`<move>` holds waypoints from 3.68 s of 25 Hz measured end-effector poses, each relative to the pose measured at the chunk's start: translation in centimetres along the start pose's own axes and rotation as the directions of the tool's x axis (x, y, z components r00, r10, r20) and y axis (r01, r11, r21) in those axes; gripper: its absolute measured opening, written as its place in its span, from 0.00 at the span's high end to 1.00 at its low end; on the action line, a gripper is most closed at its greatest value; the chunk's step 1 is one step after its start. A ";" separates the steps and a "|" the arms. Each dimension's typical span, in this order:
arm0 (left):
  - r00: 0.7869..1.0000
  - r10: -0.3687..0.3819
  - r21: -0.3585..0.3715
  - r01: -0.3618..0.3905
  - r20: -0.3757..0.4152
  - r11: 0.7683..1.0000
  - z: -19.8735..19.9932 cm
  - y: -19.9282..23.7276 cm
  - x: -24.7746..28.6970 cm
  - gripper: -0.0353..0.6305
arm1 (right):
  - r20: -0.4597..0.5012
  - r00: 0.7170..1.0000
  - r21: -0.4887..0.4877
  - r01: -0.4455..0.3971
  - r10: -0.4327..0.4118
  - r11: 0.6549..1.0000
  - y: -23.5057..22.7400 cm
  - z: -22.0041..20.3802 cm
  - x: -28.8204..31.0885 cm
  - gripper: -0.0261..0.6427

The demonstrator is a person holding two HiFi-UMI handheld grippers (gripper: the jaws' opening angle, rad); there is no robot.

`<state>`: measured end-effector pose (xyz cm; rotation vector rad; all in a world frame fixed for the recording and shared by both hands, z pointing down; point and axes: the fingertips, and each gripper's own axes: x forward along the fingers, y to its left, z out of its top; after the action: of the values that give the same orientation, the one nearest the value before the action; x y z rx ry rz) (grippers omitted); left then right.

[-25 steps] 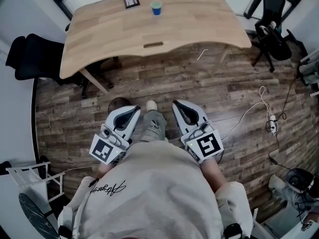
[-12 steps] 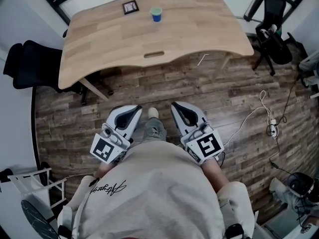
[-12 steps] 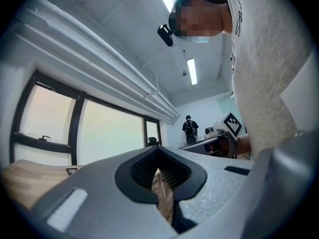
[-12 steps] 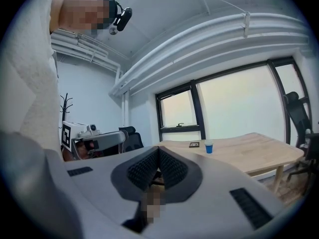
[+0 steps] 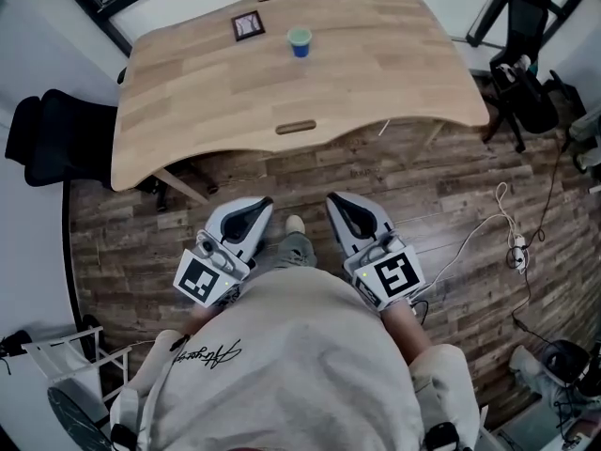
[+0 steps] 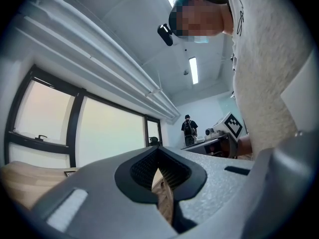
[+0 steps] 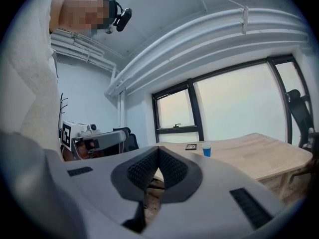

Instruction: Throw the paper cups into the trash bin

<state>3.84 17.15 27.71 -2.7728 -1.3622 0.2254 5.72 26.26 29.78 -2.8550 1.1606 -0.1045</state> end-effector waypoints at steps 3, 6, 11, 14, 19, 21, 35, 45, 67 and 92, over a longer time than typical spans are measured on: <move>1.000 -0.001 -0.006 0.001 -0.002 1.000 -0.3 1.8 1.1 0.94 | -0.002 1.000 0.003 0.010 -0.010 1.000 -1.5 0.1 1.5 0.95; 1.000 -0.001 -0.005 0.001 -0.007 1.000 -0.5 3.8 2.3 0.94 | -0.005 1.000 0.015 0.021 -0.021 1.000 -3.1 0.3 3.3 0.95; 1.000 -0.001 -0.005 0.001 -0.001 1.000 -0.4 7.1 3.9 0.94 | -0.002 1.000 0.014 0.023 -0.023 1.000 -4.9 1.0 6.2 0.95; 1.000 -0.008 -0.003 0.008 0.001 1.000 -0.7 9.0 4.8 0.94 | 0.001 1.000 0.012 0.025 -0.025 1.000 -6.0 1.4 8.1 0.95; 1.000 -0.021 -0.005 0.021 0.002 1.000 -1.1 12.0 6.8 0.94 | -0.001 0.999 0.015 0.037 -0.037 0.999 -8.2 1.7 10.7 0.95; 1.000 -0.027 -0.007 0.027 0.002 1.000 -1.2 13.4 7.4 0.94 | 0.000 0.999 0.017 0.044 -0.044 0.999 -9.0 1.8 11.9 0.95; 0.998 -0.063 -0.007 0.064 0.021 0.998 -2.9 21.1 10.8 0.94 | 0.001 0.996 0.013 0.092 -0.092 0.996 -13.7 2.1 18.9 0.95; 0.998 -0.056 -0.028 0.056 -0.003 0.998 -5.0 22.5 12.9 0.94 | -0.017 0.995 -0.005 0.097 -0.097 0.995 -16.6 1.4 20.5 0.95; 0.994 0.107 -0.027 -0.108 -0.038 0.994 -7.0 29.3 18.7 0.94 | 0.003 0.998 -0.010 -0.057 0.057 0.998 -25.5 2.7 27.6 0.95; 0.973 0.204 -0.050 -0.211 -0.109 0.976 -9.8 33.3 22.3 0.94 | -0.043 0.981 0.074 -0.187 0.190 0.980 -31.9 -2.0 33.4 0.73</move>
<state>44.84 14.58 31.49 -2.9312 -1.0740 0.0468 51.57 25.74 35.69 -2.6814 1.4013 -0.2041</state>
